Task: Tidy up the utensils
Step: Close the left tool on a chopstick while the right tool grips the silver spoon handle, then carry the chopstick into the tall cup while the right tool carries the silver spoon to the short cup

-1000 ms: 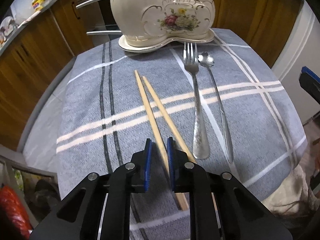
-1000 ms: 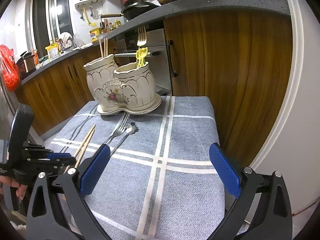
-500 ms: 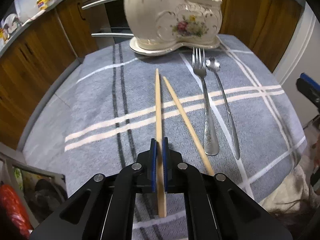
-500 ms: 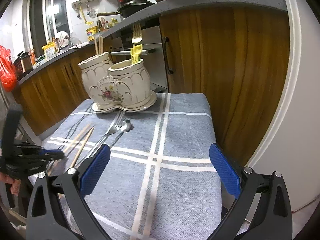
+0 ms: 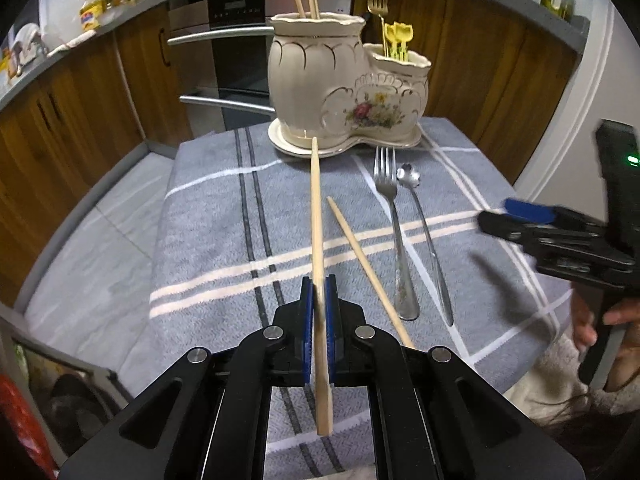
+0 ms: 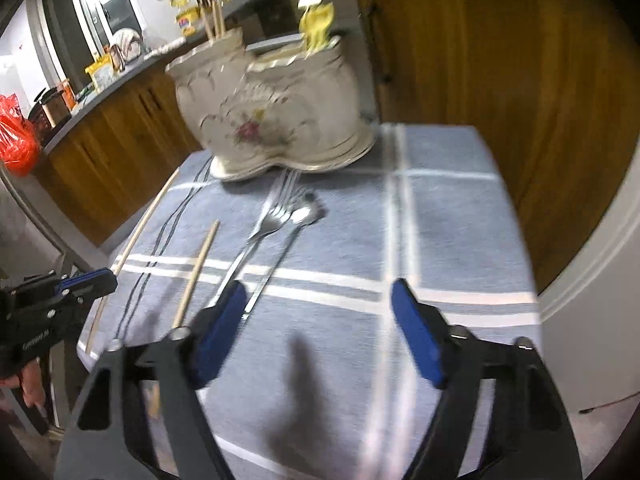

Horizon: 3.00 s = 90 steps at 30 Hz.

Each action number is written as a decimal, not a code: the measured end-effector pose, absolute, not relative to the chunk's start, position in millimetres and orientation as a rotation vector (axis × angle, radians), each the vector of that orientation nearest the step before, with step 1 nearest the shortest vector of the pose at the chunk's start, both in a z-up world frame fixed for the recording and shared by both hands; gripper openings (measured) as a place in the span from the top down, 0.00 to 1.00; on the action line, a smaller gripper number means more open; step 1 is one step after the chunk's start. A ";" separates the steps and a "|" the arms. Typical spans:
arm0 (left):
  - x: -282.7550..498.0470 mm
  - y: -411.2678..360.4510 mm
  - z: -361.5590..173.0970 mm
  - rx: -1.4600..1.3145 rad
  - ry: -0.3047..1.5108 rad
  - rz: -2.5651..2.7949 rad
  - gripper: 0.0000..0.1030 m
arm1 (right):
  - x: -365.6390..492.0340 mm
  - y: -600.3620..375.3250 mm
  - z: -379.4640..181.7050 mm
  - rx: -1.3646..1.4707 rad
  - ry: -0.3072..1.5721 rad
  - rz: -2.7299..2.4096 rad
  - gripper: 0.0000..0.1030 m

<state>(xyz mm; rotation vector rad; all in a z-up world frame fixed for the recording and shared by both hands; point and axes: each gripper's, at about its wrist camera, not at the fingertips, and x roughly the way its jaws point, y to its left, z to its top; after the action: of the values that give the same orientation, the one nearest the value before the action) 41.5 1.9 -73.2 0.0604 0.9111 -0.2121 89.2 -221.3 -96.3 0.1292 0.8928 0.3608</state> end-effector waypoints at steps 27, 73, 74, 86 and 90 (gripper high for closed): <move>40.5 11.3 -66.0 0.032 0.856 -0.275 0.94 | 117.3 -168.7 -109.6 -0.044 0.968 0.290 0.97; 123.5 11.9 45.1 -0.137 0.410 -0.346 0.94 | 127.8 -227.5 56.1 0.172 0.217 0.383 0.97; 132.1 12.8 47.7 -0.147 0.392 -0.354 0.94 | 132.9 -227.9 58.1 0.188 0.207 0.388 0.97; 188.4 -3.2 46.1 -0.170 0.210 -0.320 0.94 | 201.6 -218.3 49.3 0.321 0.084 0.360 0.97; 198.8 -3.9 29.0 -0.174 0.225 -0.283 0.94 | 220.2 -211.1 30.6 0.312 0.123 0.352 0.97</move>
<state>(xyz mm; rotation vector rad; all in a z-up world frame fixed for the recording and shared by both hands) 198.8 -3.9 29.0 -0.1740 0.2252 -0.2827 220.2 -211.1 30.6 0.3125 0.1225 0.3520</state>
